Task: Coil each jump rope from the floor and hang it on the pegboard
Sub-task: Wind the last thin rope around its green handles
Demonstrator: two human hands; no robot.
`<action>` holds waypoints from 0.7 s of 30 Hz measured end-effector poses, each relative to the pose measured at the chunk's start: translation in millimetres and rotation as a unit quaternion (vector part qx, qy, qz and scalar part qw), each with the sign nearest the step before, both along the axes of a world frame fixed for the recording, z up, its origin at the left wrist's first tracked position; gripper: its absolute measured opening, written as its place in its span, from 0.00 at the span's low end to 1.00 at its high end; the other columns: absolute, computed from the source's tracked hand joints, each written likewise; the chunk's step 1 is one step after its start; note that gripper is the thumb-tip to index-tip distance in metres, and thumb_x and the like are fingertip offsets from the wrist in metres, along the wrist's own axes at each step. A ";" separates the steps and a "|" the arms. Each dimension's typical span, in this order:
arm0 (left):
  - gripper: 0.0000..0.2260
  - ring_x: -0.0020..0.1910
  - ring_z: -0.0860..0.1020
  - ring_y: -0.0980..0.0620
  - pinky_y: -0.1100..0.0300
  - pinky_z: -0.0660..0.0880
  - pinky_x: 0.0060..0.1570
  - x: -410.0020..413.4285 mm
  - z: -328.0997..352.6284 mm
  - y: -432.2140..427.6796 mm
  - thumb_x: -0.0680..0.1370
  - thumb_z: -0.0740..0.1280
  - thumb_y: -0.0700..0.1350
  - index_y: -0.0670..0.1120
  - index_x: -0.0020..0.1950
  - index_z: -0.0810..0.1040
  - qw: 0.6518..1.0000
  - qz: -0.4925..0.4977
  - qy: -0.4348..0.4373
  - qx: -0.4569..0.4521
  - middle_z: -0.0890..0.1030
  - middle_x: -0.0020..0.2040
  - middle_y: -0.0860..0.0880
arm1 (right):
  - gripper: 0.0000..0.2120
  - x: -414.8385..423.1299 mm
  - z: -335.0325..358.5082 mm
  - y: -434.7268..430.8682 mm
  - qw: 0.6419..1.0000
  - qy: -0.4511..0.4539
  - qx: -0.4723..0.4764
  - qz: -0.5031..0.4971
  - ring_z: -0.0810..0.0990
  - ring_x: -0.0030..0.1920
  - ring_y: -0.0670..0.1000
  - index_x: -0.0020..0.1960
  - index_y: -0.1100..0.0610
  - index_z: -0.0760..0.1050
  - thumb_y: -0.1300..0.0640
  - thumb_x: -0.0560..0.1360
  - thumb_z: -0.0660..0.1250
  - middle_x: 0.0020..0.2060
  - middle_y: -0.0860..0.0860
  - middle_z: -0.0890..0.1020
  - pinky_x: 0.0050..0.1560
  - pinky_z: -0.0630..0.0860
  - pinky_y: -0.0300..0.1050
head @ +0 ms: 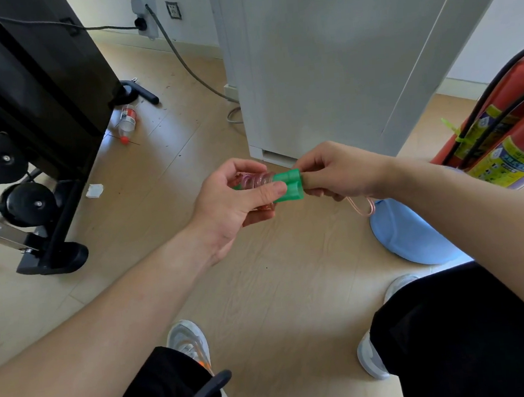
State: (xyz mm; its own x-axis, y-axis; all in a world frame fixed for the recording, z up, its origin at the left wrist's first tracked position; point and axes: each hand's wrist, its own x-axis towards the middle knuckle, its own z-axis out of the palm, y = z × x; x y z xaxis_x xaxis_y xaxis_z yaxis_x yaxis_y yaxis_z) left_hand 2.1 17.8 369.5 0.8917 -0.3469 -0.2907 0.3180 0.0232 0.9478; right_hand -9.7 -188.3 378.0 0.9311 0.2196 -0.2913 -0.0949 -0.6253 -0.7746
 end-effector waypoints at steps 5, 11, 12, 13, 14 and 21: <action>0.12 0.41 0.83 0.46 0.57 0.80 0.38 6.8 -0.2 0.3 0.70 0.77 0.37 0.47 0.48 0.79 0.997 0.069 -0.041 0.010 0.80 0.53 0.43 | 0.21 -2.0 12.7 1.8 0.997 0.028 0.074 0.004 0.60 0.25 0.48 0.31 0.50 0.77 0.61 0.81 0.60 0.29 0.51 0.69 0.26 0.58 0.41; 0.17 0.35 0.84 0.50 0.51 0.83 0.39 7.0 -2.2 -3.5 0.65 0.83 0.50 0.50 0.45 0.78 0.957 0.065 -0.233 0.162 0.84 0.41 0.49 | 0.22 -4.0 18.4 6.2 0.999 0.014 -0.027 -0.032 0.61 0.25 0.48 0.33 0.55 0.71 0.39 0.75 0.68 0.25 0.47 0.64 0.25 0.58 0.42; 0.19 0.35 0.85 0.49 0.50 0.83 0.38 6.5 -4.0 -3.5 0.63 0.83 0.55 0.51 0.44 0.78 0.952 0.057 -0.248 0.172 0.84 0.40 0.50 | 0.21 -4.8 18.7 7.3 0.997 -0.022 -0.063 -0.026 0.62 0.25 0.46 0.34 0.55 0.75 0.39 0.75 0.69 0.24 0.46 0.66 0.26 0.60 0.41; 0.20 0.36 0.85 0.48 0.48 0.83 0.38 6.1 -6.1 -3.3 0.62 0.82 0.58 0.52 0.43 0.78 0.949 0.050 -0.255 0.179 0.83 0.40 0.51 | 0.18 -4.3 18.1 7.2 0.995 -0.053 -0.081 -0.027 0.63 0.25 0.45 0.37 0.54 0.80 0.40 0.74 0.70 0.24 0.45 0.68 0.27 0.62 0.40; 0.19 0.36 0.84 0.48 0.48 0.83 0.36 6.9 -8.8 -2.6 0.62 0.81 0.60 0.53 0.43 0.78 0.945 0.040 -0.265 0.189 0.82 0.39 0.52 | 0.15 -3.7 17.6 6.7 0.993 -0.071 -0.086 -0.029 0.65 0.25 0.44 0.40 0.52 0.83 0.41 0.74 0.71 0.26 0.46 0.70 0.28 0.63 0.39; 0.11 0.44 0.75 0.61 0.56 0.75 0.45 3.3 -18.6 -3.6 0.81 0.63 0.59 0.56 0.57 0.75 0.854 -0.143 -0.364 0.342 0.71 0.47 0.58 | 0.13 -7.6 14.0 6.5 0.990 -0.093 -0.110 0.001 0.71 0.32 0.48 0.44 0.51 0.85 0.42 0.73 0.72 0.36 0.56 0.82 0.34 0.68 0.43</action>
State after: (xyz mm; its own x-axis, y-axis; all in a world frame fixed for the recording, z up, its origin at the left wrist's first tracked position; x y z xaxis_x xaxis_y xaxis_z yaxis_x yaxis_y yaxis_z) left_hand 5.5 14.2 350.8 0.8300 -0.5515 0.0835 -0.4618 -0.5955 0.6573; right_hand -17.3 -181.9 392.0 0.9728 0.1711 -0.1558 0.0375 -0.7808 -0.6236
